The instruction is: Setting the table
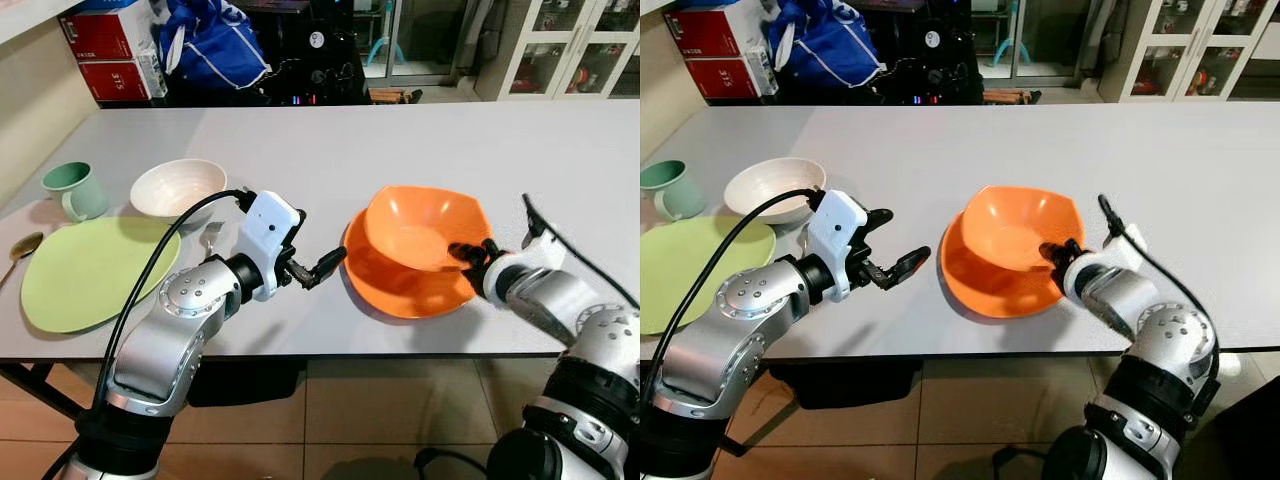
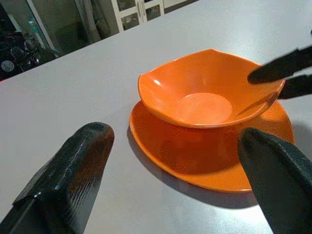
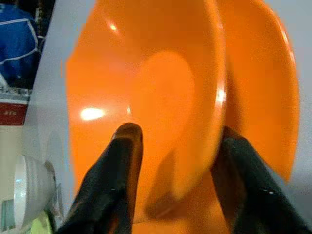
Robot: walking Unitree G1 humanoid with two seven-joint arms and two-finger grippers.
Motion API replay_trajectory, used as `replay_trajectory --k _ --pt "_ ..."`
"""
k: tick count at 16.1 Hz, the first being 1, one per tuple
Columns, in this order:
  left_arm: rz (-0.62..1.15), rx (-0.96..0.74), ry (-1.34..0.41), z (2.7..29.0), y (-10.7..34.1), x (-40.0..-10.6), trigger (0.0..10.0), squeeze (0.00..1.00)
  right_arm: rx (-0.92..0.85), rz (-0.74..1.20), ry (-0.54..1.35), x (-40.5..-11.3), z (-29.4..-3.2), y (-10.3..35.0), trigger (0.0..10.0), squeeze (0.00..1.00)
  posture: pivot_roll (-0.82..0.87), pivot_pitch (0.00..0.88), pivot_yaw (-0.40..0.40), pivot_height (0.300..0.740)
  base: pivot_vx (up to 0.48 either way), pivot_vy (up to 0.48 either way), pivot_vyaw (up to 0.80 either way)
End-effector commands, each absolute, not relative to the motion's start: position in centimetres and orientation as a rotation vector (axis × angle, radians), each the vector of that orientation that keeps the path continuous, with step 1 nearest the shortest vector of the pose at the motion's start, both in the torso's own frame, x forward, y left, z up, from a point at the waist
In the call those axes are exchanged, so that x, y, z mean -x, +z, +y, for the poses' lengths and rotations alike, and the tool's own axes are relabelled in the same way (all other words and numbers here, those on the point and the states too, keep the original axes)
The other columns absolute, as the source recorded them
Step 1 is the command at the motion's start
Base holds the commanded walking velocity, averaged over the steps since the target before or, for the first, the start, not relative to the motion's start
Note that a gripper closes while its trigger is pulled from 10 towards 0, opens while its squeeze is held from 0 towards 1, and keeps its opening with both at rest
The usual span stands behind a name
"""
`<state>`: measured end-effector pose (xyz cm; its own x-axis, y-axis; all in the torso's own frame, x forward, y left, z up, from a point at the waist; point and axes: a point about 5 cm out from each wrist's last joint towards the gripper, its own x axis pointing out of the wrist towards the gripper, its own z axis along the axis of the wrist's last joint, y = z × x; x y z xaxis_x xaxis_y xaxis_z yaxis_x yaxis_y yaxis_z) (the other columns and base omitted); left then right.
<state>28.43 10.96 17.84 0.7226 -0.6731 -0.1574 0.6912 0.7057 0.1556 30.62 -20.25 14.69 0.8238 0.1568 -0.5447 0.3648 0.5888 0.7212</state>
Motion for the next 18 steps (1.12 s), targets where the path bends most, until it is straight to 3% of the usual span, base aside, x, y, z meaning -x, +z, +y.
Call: replay_trajectory --k 1,2,7,8,11,15,18 --pt "0.077 -0.220 -0.775 10.8 18.4 -28.4 10.0 0.00 -0.927 0.597 -0.110 -30.7 -20.3 16.1 10.0 0.93 -0.04 0.000 0.036 0.740 0.000 0.000 0.00" --pt "0.072 -0.226 -0.764 10.9 18.5 -28.5 10.0 0.00 -0.897 0.605 -0.115 -30.3 -20.5 16.4 10.0 0.00 -0.04 0.000 0.035 0.740 0.000 0.000 0.00" --pt "0.047 -0.244 -0.704 11.3 18.9 -28.8 10.0 0.00 -0.695 0.487 -0.093 -29.9 -22.7 20.7 10.0 0.00 -0.05 0.000 0.050 0.740 0.000 0.000 0.00" --pt "-0.017 -0.241 -0.615 11.4 19.6 -29.3 10.0 0.00 -0.570 0.393 -0.054 -29.8 -22.9 23.1 10.0 0.00 -0.05 0.000 0.049 0.740 0.000 0.000 0.00" --pt "-0.084 -0.195 -0.427 11.8 20.4 -30.1 10.0 0.00 -0.265 0.048 0.027 -29.9 -19.7 25.1 10.0 0.00 -0.05 0.000 0.048 0.740 0.000 0.000 0.00" --pt "-0.118 -0.217 -0.289 13.0 21.1 -30.6 10.0 0.00 -0.235 -0.002 0.091 -29.2 -16.6 23.3 10.0 0.00 -0.04 0.000 0.041 0.740 0.000 0.000 0.00" --pt "-0.113 -0.247 -0.245 13.4 20.9 -30.7 10.0 0.00 -0.227 -0.093 0.090 -28.4 -15.7 21.9 10.0 0.00 -0.03 0.000 0.046 0.740 0.000 0.295 0.00"
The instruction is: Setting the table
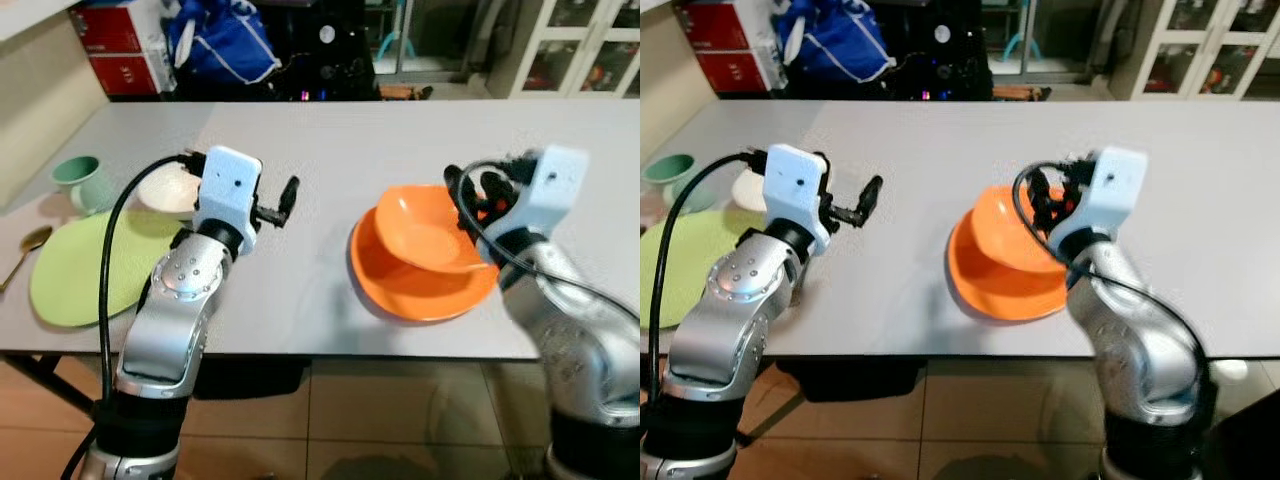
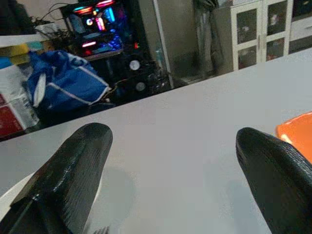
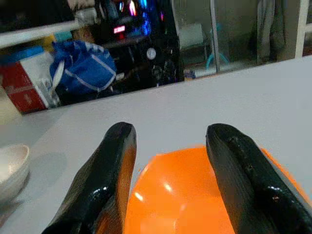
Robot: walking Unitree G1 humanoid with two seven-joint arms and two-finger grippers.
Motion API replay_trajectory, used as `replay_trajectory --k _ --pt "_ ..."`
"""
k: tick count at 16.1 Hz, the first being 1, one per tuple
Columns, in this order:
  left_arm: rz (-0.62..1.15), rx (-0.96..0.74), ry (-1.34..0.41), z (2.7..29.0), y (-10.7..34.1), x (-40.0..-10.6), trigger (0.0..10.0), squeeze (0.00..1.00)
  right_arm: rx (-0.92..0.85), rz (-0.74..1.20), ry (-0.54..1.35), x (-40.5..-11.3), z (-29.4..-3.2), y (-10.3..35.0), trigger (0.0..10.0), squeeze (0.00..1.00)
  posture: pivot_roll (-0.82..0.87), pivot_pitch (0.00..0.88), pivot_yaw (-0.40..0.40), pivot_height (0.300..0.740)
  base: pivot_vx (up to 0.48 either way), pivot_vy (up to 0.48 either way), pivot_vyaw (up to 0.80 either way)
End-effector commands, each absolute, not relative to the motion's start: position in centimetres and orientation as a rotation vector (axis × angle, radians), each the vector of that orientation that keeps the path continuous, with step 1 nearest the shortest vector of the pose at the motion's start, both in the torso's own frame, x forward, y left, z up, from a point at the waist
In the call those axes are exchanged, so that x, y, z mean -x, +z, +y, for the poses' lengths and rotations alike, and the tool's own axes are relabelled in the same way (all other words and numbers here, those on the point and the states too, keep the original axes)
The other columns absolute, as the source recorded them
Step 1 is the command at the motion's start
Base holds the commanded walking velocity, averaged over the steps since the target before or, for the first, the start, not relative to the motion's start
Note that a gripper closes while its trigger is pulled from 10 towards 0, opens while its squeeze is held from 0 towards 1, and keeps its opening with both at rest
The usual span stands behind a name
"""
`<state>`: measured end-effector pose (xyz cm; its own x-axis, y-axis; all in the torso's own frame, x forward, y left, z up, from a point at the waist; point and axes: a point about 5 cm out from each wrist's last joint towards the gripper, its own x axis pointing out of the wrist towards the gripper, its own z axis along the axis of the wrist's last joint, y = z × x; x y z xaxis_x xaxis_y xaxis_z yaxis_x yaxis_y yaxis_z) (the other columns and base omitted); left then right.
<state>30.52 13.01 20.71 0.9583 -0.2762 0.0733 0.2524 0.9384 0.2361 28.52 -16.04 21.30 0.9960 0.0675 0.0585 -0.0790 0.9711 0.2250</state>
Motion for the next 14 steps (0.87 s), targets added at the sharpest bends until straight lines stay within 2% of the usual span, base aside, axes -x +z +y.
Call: replay_trajectory --k 1,2,3,4,5,6,7,13,14 --pt "-0.118 -0.244 -0.246 13.4 21.1 -30.5 10.0 0.00 -0.220 -0.124 0.092 -28.1 -15.6 22.0 10.0 0.00 -0.03 0.000 0.046 0.740 0.000 0.341 0.00" --pt "-0.121 -0.233 -0.247 13.3 21.1 -30.4 10.0 0.00 -0.225 -0.145 0.097 -28.0 -15.5 22.0 10.0 0.00 -0.04 0.000 0.051 0.740 0.000 0.341 0.00" --pt "-0.105 -0.221 -0.255 13.2 20.8 -30.3 10.0 0.00 -0.228 -0.153 0.099 -27.9 -15.6 21.6 10.0 0.59 -0.04 0.000 0.048 0.740 0.000 0.349 0.00" --pt "-0.096 -0.213 -0.264 13.1 20.6 -30.1 10.0 0.00 -0.231 -0.156 0.098 -27.8 -15.6 21.2 10.0 0.75 -0.04 0.000 0.048 0.740 0.000 0.341 0.00" --pt "-0.090 -0.195 -0.265 13.0 20.5 -29.9 10.0 0.00 -0.243 -0.157 0.097 -27.6 -15.7 21.0 10.0 1.00 -0.03 0.000 0.035 0.740 0.000 0.349 0.00" --pt "-0.093 -0.177 -0.263 13.1 20.7 -29.7 10.0 0.89 -0.253 -0.159 0.100 -27.5 -15.7 20.9 10.0 1.00 -0.02 0.000 0.030 0.740 0.000 0.345 0.00" --pt "-0.091 -0.158 -0.265 13.2 20.8 -29.6 10.0 1.00 -0.260 -0.162 0.111 -27.6 -15.5 20.8 10.0 1.00 -0.02 0.000 0.030 0.740 0.000 0.349 0.00" --pt "-0.086 -0.180 -0.242 13.8 20.7 -29.7 10.0 1.00 -0.266 -0.171 0.134 -27.7 -14.7 20.3 10.0 1.00 -0.02 0.000 0.036 0.740 0.000 0.352 0.00" --pt "-0.074 -0.192 -0.236 14.0 20.4 -29.8 10.0 0.90 -0.252 -0.167 0.136 -27.9 -14.6 20.1 10.0 1.00 -0.02 0.000 0.037 0.740 0.000 0.371 0.00"
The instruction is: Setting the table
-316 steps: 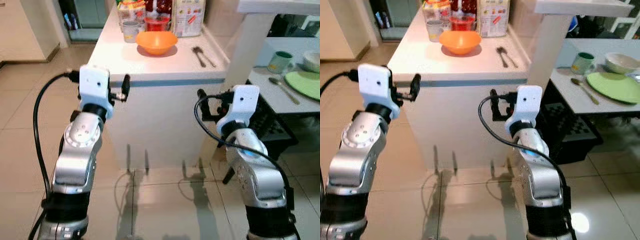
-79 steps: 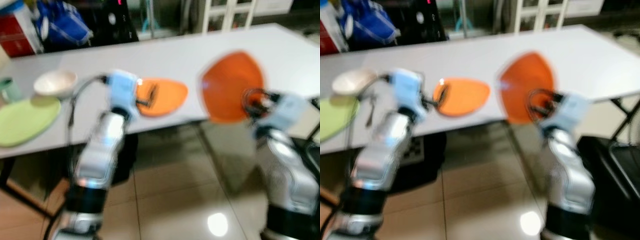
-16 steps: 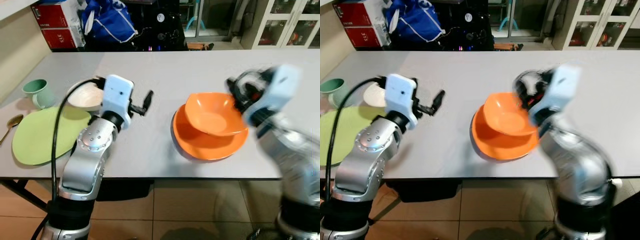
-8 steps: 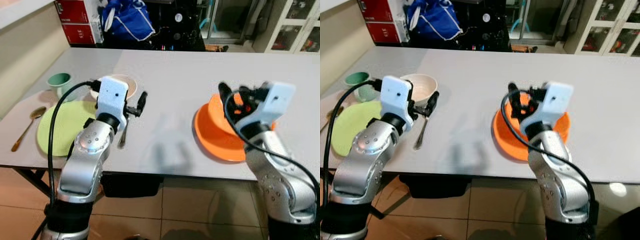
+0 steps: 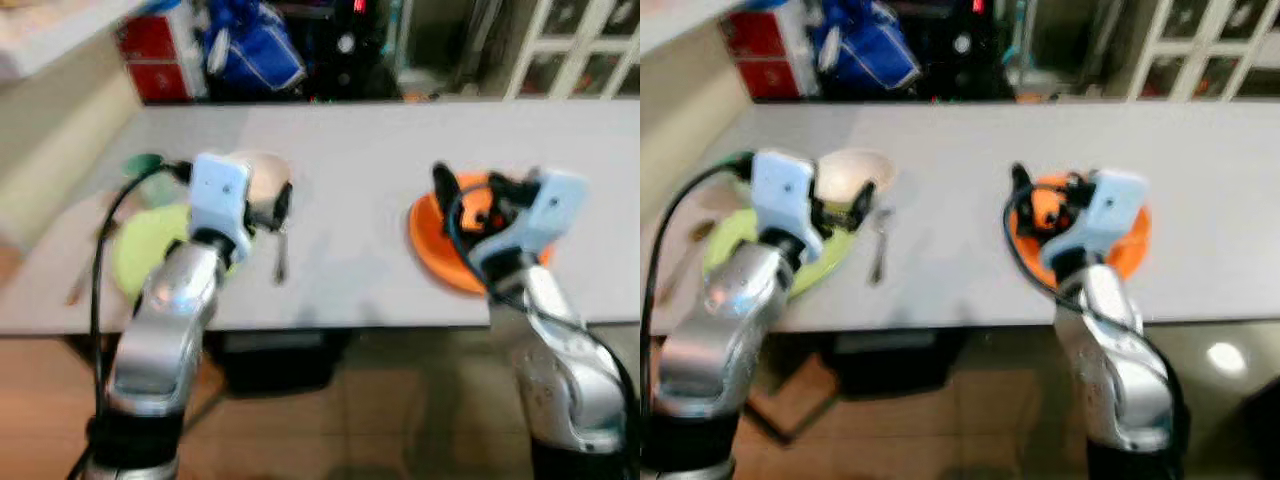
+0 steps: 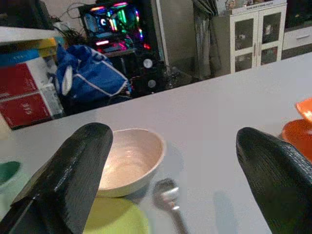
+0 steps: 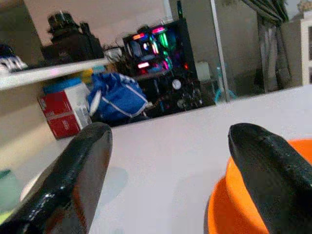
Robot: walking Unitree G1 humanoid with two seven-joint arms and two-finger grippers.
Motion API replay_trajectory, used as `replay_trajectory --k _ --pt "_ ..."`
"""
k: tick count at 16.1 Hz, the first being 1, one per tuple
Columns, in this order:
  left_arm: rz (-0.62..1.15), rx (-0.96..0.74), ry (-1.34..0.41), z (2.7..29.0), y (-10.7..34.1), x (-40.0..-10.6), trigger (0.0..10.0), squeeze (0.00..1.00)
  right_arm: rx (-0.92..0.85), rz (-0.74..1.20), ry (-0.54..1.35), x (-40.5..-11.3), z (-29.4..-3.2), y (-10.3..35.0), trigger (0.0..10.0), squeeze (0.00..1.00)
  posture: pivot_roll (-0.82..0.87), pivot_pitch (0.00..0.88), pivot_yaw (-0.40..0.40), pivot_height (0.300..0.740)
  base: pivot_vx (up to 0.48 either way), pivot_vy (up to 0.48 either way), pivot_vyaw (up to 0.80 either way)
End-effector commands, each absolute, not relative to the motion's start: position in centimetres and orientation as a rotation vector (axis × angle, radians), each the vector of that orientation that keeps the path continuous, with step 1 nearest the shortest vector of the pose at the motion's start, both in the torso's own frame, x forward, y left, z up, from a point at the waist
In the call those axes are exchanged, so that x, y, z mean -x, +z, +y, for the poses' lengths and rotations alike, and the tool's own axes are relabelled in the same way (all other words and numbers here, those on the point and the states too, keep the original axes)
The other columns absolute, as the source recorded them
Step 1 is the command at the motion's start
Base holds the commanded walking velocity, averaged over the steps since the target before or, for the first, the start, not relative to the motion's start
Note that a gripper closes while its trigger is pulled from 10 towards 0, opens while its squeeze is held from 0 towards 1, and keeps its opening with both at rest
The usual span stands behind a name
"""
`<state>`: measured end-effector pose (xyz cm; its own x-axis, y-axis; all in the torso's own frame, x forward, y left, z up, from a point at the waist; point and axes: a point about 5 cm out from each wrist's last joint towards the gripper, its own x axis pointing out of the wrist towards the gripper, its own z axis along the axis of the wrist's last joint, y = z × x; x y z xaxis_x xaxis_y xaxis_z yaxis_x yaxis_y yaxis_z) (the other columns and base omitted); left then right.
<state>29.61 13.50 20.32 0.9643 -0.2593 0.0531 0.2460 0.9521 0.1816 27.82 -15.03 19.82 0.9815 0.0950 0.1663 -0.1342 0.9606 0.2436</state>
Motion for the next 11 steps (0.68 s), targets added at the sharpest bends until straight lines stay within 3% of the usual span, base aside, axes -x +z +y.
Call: replay_trajectory --k 1,7,8,9,11 --pt "-0.070 -0.193 -0.233 14.0 20.2 -29.7 10.0 0.00 -0.261 -0.169 0.126 -27.8 -14.7 20.0 10.0 1.00 -0.02 0.000 0.035 0.740 0.000 0.394 0.00" --pt "-0.079 -0.191 -0.194 14.4 20.6 -30.2 10.0 0.00 -0.176 -0.102 0.081 -28.4 -14.8 19.1 10.0 0.99 0.00 0.000 0.033 0.740 0.000 0.396 0.00" --pt "-0.078 -0.200 -0.177 14.6 20.7 -30.4 10.0 0.00 -0.152 -0.074 0.076 -28.8 -14.6 18.8 10.0 0.83 0.00 0.000 0.036 0.740 0.000 0.394 0.00" --pt "-0.068 -0.197 -0.150 15.0 20.4 -30.9 10.0 0.00 -0.119 -0.062 0.082 -29.3 -14.2 18.6 10.0 0.00 -0.01 0.000 0.040 0.740 0.000 0.398 0.00" --pt "-0.060 -0.198 -0.139 15.0 20.1 -30.9 10.0 0.00 -0.094 -0.049 0.076 -29.3 -14.2 18.5 10.0 0.00 -0.01 0.000 0.033 0.740 0.000 0.396 0.00"
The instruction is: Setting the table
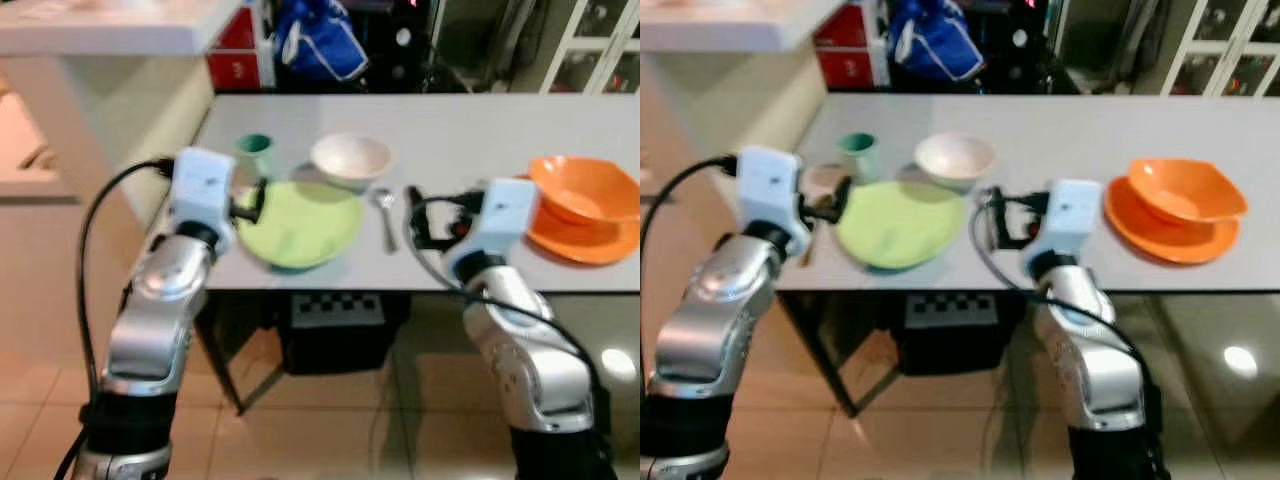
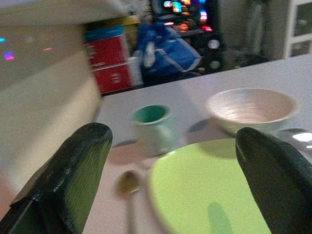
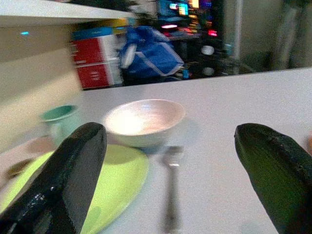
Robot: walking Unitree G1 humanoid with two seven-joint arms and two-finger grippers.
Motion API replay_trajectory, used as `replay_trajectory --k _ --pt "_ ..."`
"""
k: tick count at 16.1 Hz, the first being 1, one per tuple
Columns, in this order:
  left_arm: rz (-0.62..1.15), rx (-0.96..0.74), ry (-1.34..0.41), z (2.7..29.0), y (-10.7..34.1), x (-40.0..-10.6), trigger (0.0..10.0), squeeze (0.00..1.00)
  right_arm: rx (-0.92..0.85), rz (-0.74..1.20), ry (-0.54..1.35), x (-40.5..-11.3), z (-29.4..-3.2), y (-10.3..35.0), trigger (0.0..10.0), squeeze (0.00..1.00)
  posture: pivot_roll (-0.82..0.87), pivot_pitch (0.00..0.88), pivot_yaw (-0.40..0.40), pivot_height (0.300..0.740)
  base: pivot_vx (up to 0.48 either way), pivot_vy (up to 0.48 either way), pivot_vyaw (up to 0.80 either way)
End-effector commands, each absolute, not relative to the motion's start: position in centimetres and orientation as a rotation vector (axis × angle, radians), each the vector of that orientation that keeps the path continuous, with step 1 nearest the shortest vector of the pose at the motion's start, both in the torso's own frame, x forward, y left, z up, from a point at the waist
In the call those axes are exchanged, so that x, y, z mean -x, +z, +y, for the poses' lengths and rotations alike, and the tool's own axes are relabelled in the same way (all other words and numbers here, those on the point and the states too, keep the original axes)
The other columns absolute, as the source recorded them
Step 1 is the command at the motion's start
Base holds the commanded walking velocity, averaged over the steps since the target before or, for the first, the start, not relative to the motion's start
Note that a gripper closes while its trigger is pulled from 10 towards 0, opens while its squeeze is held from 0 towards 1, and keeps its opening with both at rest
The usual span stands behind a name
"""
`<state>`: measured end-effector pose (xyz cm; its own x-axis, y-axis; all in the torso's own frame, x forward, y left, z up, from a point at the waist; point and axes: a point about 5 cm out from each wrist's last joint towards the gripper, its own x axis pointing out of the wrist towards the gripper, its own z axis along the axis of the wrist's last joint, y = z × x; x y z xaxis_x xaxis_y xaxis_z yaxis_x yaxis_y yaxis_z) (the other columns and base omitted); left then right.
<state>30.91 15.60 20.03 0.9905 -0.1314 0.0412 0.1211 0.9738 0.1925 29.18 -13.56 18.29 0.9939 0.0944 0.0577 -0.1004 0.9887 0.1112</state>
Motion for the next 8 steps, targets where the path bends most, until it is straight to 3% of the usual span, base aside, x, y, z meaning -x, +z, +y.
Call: replay_trajectory --k 1,8 --pt "-0.061 -0.198 -0.140 14.94 20.07 -30.86 10.0 0.00 -0.096 -0.039 0.073 -29.23 -14.23 18.34 10.0 0.00 -0.01 0.000 0.027 0.740 0.000 0.394 0.00" --pt "-0.063 -0.212 -0.130 14.70 19.96 -31.71 10.0 0.00 -0.042 0.007 0.040 -29.66 -14.69 17.58 10.0 0.00 -0.02 0.000 0.028 0.740 0.000 0.385 0.00"
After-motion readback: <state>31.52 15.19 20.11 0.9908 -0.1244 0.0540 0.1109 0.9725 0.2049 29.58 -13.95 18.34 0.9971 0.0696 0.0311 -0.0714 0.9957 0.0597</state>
